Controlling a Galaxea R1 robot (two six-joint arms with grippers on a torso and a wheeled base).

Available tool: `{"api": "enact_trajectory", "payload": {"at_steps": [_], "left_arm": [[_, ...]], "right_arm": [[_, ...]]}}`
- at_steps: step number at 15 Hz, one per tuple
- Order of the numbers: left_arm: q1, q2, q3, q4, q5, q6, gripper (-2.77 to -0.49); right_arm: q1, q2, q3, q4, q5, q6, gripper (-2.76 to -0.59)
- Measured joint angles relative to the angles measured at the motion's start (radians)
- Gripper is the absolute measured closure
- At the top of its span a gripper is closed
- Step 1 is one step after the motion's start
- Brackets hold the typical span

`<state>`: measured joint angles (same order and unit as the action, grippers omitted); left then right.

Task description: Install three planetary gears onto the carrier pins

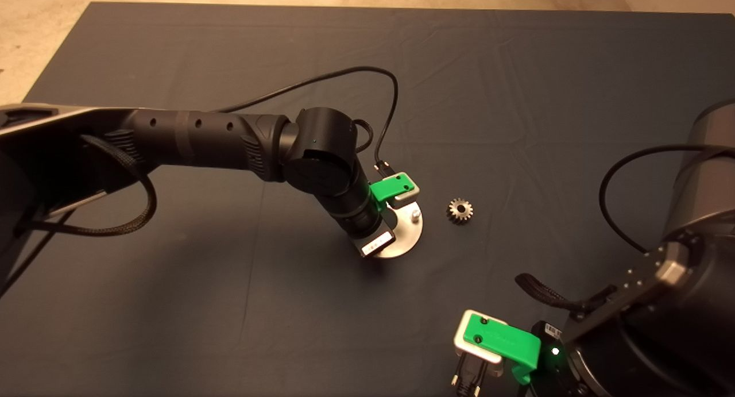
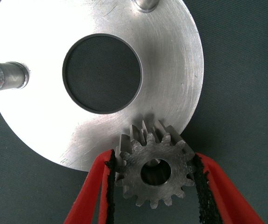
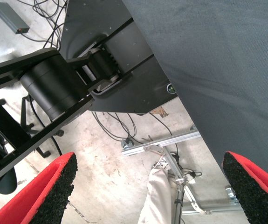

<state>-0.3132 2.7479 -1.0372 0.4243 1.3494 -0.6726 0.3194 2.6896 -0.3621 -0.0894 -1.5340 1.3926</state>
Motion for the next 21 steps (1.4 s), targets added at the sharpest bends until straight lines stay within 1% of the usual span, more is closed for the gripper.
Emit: {"api": "enact_trajectory", "payload": {"at_steps": [4,5,7,10,11,13,15,16,17,18,19,20,21], "left_arm": [[0.000,0.000,0.000,-0.001,0.000,0.000,-0.92],[0.000,0.000,0.000,-0.001,-0.001,-0.001,-1.00],[0.000,0.000,0.000,-0.002,-0.015,-0.001,-1.13],[0.000,0.000,0.000,-0.002,-0.015,-0.001,-1.19],[0.000,0.000,0.000,-0.002,-0.015,-0.001,-1.29],[-0.001,0.000,0.000,-0.004,-0.015,-0.002,-1.31],[-0.004,0.000,0.000,-0.011,-0.015,-0.003,-1.34],[-0.006,0.000,0.000,-0.030,-0.014,-0.003,-1.44],[-0.012,0.001,0.000,-0.052,-0.014,-0.003,-1.45],[-0.023,0.003,0.000,-0.063,-0.012,-0.006,-1.45],[-0.045,0.003,0.000,-0.074,-0.012,-0.007,-1.48],[-0.070,0.003,-0.001,-0.081,-0.012,-0.007,-1.58],[-0.089,0.003,-0.009,-0.088,-0.010,-0.007,-1.60]], "right_arm": [[0.000,0.000,0.000,0.000,0.000,0.000,-2.33],[0.000,0.000,0.000,0.000,0.000,0.000,-2.33],[0.000,0.000,0.000,0.000,0.000,0.000,-2.33],[0.000,0.000,0.000,0.000,0.000,0.000,-2.33],[0.000,0.000,0.000,0.000,0.000,0.000,-2.33],[0.000,0.000,0.000,0.000,0.000,0.000,-2.33],[0.000,0.000,0.000,0.000,0.000,0.000,-2.33],[0.000,0.000,0.000,0.000,0.000,0.000,-2.33],[0.000,0.000,0.000,0.000,0.000,0.000,-2.33],[0.000,0.000,0.000,0.000,0.000,0.000,-2.33],[0.000,0.000,0.000,0.000,0.000,0.000,-2.33],[0.000,0.000,0.000,0.000,0.000,0.000,-2.33],[0.000,0.000,0.000,0.000,0.000,0.000,-2.33]]}}
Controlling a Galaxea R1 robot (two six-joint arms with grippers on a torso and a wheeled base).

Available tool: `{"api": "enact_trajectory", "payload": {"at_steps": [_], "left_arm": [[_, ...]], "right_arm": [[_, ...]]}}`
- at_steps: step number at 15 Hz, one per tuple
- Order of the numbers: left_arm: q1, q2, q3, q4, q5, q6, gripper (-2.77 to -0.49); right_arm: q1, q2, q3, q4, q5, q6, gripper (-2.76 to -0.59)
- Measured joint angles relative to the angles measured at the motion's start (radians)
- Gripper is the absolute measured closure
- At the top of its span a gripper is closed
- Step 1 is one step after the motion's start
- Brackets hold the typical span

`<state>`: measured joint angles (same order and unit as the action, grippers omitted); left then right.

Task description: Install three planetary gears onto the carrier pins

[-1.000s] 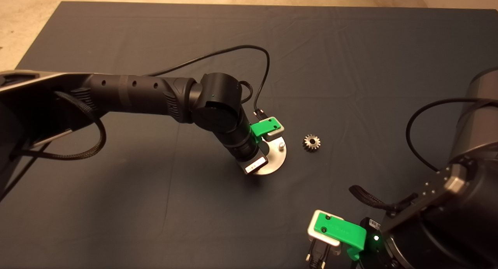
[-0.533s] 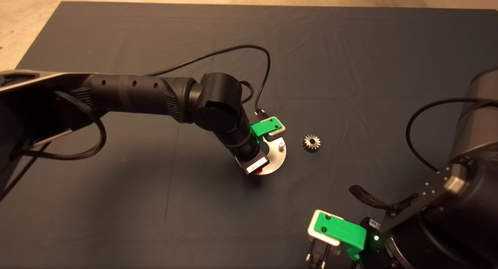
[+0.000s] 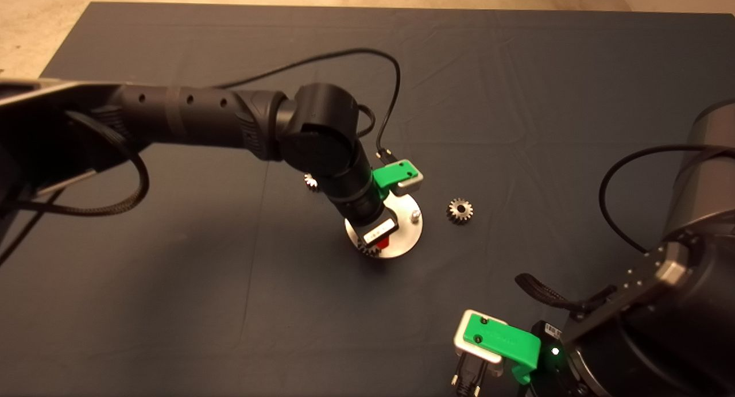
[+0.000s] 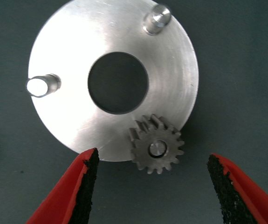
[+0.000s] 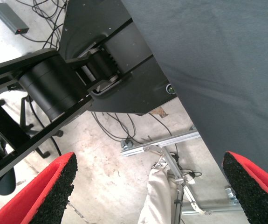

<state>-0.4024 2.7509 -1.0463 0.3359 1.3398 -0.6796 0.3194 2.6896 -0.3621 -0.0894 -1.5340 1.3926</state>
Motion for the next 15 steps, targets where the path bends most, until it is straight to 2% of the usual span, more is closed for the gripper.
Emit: {"api": "enact_trajectory", "payload": {"at_steps": [1,3,5,7,9,10,13,14,15], "left_arm": [[-0.005,0.000,-0.014,-0.008,0.005,0.000,-1.60],[-0.005,0.000,-0.035,-0.018,0.031,0.001,-1.60],[-0.005,0.000,-0.053,-0.021,0.068,0.005,-1.60],[-0.005,0.000,-0.081,-0.023,0.097,0.043,-1.60],[-0.005,0.002,-0.132,-0.025,0.132,0.086,-1.74],[-0.005,0.003,-0.147,-0.025,0.142,0.091,-1.75],[-0.005,0.010,-0.166,-0.026,0.145,0.100,-1.75],[-0.005,0.012,-0.176,-0.026,0.147,0.120,-1.75],[-0.006,0.017,-0.189,-0.026,0.163,0.124,-1.75]], "right_arm": [[0.000,0.000,0.000,0.000,0.000,0.000,-2.33],[0.000,0.000,0.000,0.000,0.000,0.000,-2.33],[0.000,0.000,0.000,0.000,0.000,0.000,-2.33],[0.000,0.000,0.000,0.000,0.000,0.000,-2.33],[0.000,0.000,0.000,0.000,0.000,0.000,-2.33],[0.000,0.000,0.000,0.000,0.000,0.000,-2.33],[0.000,0.000,0.000,0.000,0.000,0.000,-2.33],[0.000,0.000,0.000,0.000,0.000,0.000,-2.33],[0.000,0.000,0.000,0.000,0.000,0.000,-2.33]]}}
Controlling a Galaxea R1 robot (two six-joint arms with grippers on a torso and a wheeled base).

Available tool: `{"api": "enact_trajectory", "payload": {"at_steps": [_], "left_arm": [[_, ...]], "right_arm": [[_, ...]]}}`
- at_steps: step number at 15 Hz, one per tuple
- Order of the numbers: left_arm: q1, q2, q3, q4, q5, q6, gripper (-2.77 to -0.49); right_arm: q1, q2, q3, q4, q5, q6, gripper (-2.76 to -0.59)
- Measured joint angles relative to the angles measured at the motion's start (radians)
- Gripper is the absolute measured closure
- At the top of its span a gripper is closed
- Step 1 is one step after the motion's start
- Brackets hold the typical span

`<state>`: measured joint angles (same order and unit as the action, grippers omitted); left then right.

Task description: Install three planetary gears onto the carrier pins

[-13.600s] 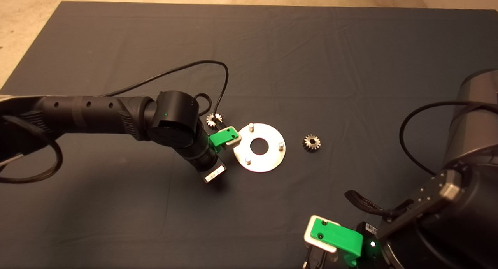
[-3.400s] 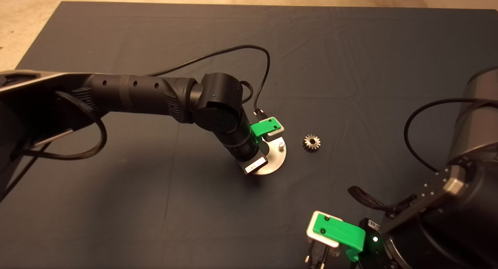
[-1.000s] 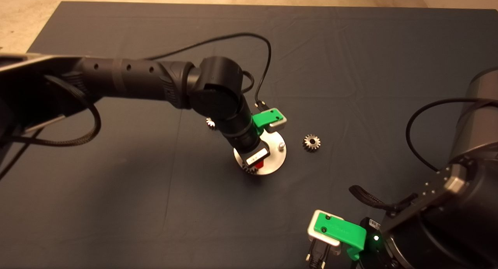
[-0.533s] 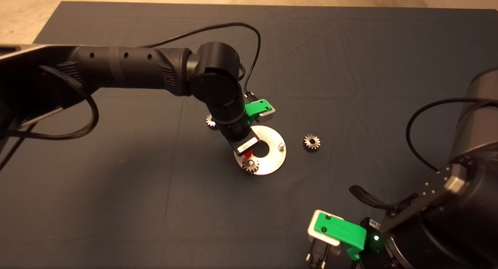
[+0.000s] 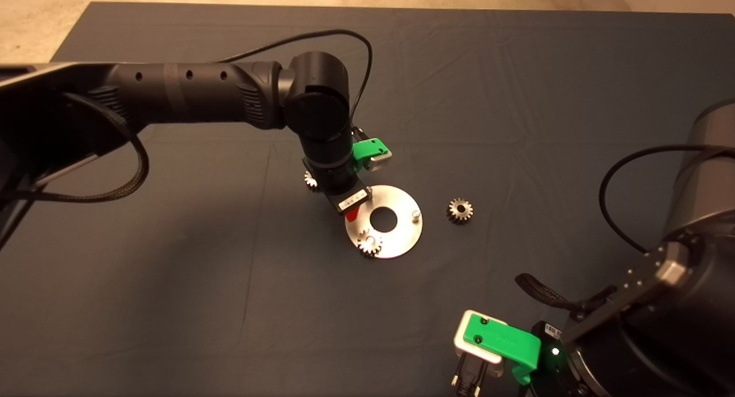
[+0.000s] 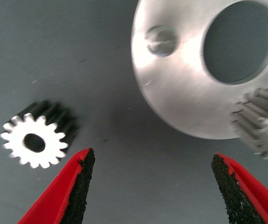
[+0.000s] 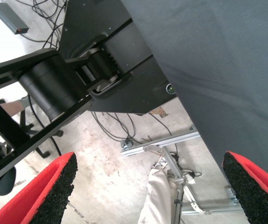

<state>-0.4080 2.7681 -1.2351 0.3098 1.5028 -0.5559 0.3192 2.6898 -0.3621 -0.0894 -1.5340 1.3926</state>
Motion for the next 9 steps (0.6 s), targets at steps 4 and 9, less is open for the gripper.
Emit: {"api": "enact_trajectory", "payload": {"at_steps": [4,9], "left_arm": [[-0.020,0.009,-0.046,0.000,0.016,0.024,-1.89],[-0.022,0.010,-0.086,-0.001,0.017,0.076,-1.89]], "right_arm": [[0.000,0.000,0.000,0.000,0.000,0.000,-2.33],[0.000,0.000,0.000,0.000,0.000,0.000,-2.33]]}}
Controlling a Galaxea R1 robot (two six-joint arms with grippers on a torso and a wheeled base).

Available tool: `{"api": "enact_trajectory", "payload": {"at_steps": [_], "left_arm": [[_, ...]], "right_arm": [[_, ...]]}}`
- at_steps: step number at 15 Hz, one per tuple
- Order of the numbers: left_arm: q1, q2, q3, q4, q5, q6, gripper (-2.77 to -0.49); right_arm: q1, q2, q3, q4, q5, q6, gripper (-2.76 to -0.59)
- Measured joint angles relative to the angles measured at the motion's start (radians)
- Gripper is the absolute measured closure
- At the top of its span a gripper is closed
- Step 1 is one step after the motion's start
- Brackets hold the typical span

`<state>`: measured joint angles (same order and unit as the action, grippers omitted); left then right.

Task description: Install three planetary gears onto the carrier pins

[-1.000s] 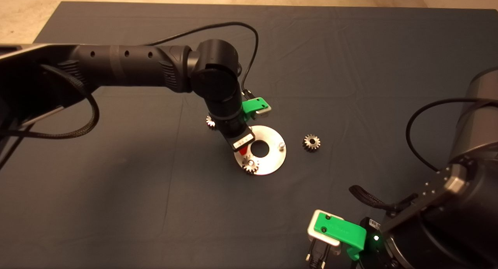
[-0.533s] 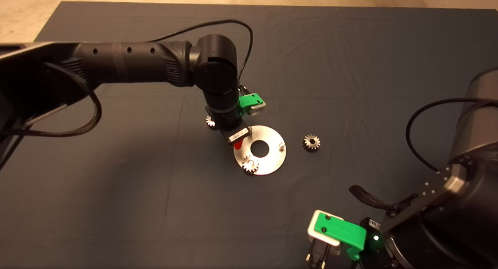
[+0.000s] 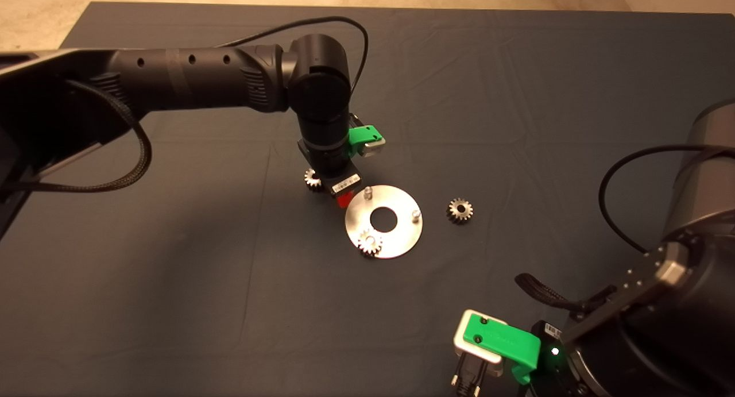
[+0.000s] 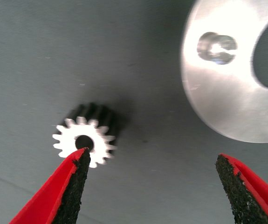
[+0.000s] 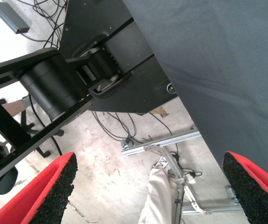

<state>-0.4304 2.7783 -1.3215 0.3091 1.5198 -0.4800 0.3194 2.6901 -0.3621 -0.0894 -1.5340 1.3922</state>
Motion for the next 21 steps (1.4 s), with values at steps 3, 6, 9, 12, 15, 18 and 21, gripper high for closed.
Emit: {"api": "enact_trajectory", "payload": {"at_steps": [3,6,9,12,15,18,21], "left_arm": [[0.000,0.000,-0.031,0.000,0.000,0.034,-1.89],[0.000,0.000,-0.062,0.000,0.000,0.068,-1.89],[0.000,-0.005,-0.096,0.001,0.001,0.090,-1.89],[0.000,-0.006,-0.099,0.001,0.001,0.101,-1.89],[0.000,-0.011,-0.099,0.000,0.001,0.108,-1.89],[0.000,-0.026,-0.099,0.001,0.000,0.113,-1.89],[0.000,-0.047,-0.099,0.001,0.001,0.127,-1.89]], "right_arm": [[0.000,0.000,0.000,0.000,0.000,0.000,-2.33],[0.000,0.000,0.000,0.000,0.000,0.000,-2.33],[0.001,0.000,0.000,0.000,0.000,0.000,-2.33],[0.013,0.000,0.000,0.000,0.000,0.000,-2.33],[0.014,0.000,0.000,0.000,0.000,0.000,-2.33],[0.018,0.000,0.000,0.000,0.000,0.000,-2.33],[0.024,0.000,0.000,0.000,0.000,0.000,-2.33]]}}
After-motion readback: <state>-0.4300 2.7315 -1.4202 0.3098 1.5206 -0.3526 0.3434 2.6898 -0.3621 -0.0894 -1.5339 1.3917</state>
